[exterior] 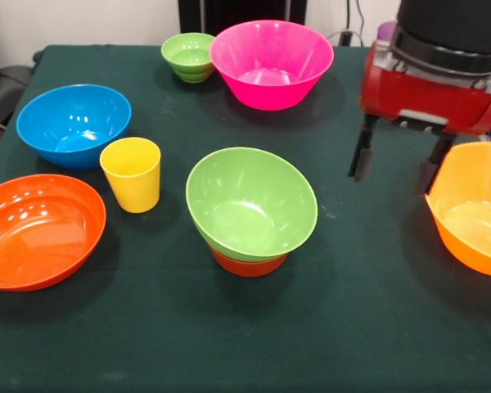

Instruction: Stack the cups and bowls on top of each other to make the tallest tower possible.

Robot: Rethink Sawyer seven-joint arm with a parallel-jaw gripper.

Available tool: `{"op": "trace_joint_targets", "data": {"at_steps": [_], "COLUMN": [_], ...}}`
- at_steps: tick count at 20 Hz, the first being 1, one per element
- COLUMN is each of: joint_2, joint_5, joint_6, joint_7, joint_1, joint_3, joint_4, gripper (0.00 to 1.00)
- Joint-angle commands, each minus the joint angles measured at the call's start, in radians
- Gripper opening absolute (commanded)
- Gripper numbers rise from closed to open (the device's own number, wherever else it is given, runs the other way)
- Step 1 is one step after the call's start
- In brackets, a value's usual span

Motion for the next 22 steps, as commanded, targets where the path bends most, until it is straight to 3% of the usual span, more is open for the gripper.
{"op": "trace_joint_targets", "data": {"at_steps": [1,6,22], "joint_2": [-0.007,0.002,0.050], "joint_5": [0.000,0.008,-0.011], "joint_6": [0.025,0.054,-0.072], "joint_7": [0.084,0.100,0.042], "joint_1": [0.034,0.046,0.021], "joint_3": [0.092,0.081,0.098], "joint_4": [0.091,0.058,0.085], "gripper": [1.00,1.00,1.00]}}
